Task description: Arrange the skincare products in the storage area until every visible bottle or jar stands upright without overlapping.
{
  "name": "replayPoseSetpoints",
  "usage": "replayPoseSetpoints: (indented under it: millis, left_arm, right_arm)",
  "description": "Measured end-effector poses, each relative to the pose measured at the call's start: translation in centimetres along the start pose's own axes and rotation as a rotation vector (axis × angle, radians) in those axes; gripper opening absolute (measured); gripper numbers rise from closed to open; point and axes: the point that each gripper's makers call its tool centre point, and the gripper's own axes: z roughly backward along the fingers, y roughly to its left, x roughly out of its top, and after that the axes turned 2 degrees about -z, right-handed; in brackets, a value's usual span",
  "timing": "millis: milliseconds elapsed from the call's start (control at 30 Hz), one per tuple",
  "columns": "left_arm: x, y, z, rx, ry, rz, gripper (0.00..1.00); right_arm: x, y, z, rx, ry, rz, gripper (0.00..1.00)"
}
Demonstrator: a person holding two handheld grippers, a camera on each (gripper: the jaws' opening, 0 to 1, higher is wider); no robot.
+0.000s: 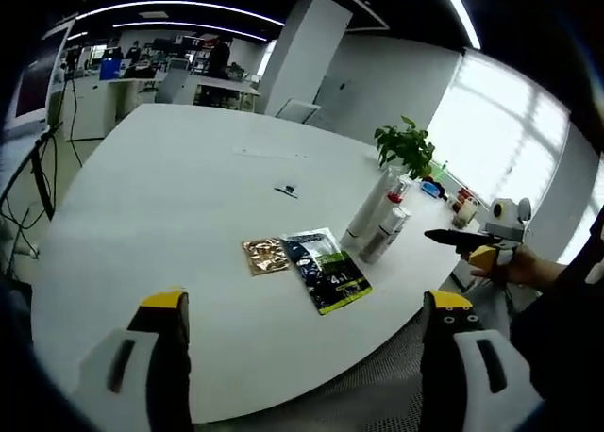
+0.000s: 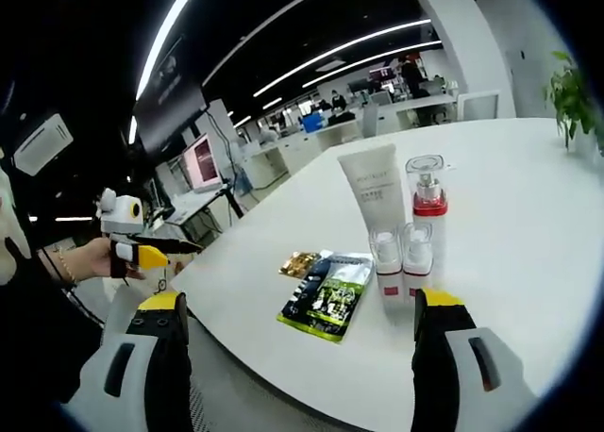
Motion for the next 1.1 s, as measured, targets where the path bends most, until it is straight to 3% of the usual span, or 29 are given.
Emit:
replayPoseSetpoints:
  millis: [1100]
  left_arm:
    - [0.6, -0.9, -2.6, -0.044, 0.04, -0.014, 0.99]
  right_arm:
    - [-0.7, -0.6, 0.0, -0.021, 0.016, -0.016, 1.0]
